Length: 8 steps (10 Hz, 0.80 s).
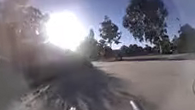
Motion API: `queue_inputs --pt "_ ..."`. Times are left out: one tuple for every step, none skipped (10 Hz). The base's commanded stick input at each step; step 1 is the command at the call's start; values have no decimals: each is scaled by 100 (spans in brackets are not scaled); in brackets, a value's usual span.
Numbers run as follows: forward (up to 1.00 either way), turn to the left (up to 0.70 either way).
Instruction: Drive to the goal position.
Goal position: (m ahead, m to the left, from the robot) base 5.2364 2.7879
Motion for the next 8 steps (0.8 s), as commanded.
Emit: queue_inputs --pt "95 0" --pt "95 0" --pt "95 0" --pt "95 0" --pt "95 0" --pt "96 0" --pt "95 -20" --pt "95 -28"
